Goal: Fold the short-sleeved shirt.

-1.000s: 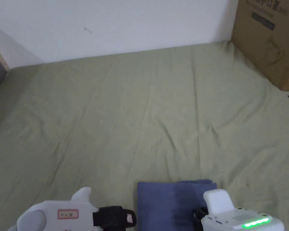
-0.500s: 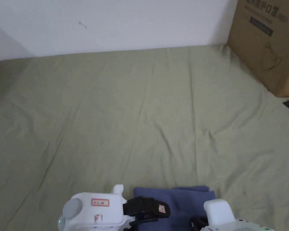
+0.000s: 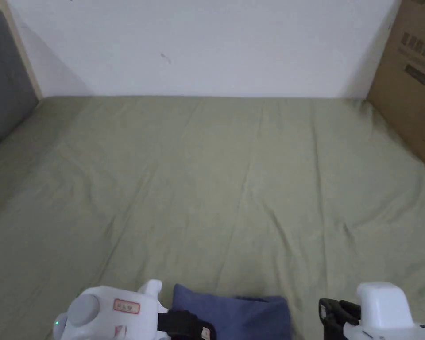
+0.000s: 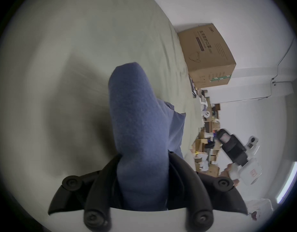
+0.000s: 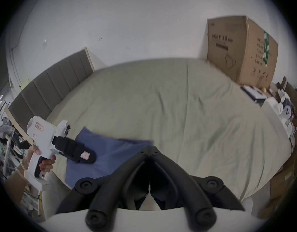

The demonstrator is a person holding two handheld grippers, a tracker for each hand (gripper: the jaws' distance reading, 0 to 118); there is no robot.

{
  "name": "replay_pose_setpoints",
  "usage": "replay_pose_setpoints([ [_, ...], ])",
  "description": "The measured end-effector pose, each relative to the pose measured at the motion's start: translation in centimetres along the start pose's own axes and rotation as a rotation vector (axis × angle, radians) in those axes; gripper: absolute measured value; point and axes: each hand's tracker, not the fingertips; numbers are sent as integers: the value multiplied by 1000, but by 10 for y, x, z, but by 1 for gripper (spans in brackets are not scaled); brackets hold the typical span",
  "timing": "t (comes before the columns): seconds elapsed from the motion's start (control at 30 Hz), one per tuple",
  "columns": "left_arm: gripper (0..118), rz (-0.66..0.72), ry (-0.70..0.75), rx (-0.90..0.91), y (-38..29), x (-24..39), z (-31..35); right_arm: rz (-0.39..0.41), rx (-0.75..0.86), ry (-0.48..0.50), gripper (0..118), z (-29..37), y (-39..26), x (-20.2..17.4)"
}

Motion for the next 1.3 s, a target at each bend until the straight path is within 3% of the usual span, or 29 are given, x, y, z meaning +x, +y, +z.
replay_pose_setpoints([
  [0.2,23,18,290,94,32,-47,122,55,248,-45,0,19,20,-51],
  [0.3,23,54,405,110,45,-74,173,50,252,-17,0,17,23,-65],
  [0.47,23,27,753,90,74,-109,231,68,227,-11,0,5,27,-77],
  [0.67,23,-135,1137,107,89,-127,255,18,159,6,0,-5,23,-75],
  [0.7,30,-173,1190,102,87,-129,253,15,148,3,0,-7,21,-73],
  [0.8,102,-162,1213,114,85,-146,250,15,127,-1,0,-9,17,-71],
  [0.83,110,-159,1204,141,82,-143,251,17,122,-4,0,-11,16,-70],
  [0.9,110,-124,1128,227,61,-110,256,18,118,-10,0,-12,16,-67],
  [0.97,103,-98,1064,295,53,-94,259,12,115,-13,0,-11,18,-64],
  [1.0,92,-109,1058,359,63,-97,264,8,116,-12,0,-11,19,-62],
  [1.03,64,-125,1057,393,59,-86,265,7,116,-10,0,-10,20,-61],
  [1.1,18,-173,1076,485,48,-56,262,9,127,-15,0,-9,22,-56],
  [1.13,5,-193,1067,522,42,-41,260,8,132,-19,0,-8,23,-55],
  [1.3,0,-322,961,665,-9,56,227,-16,164,-12,0,2,37,-46],
])
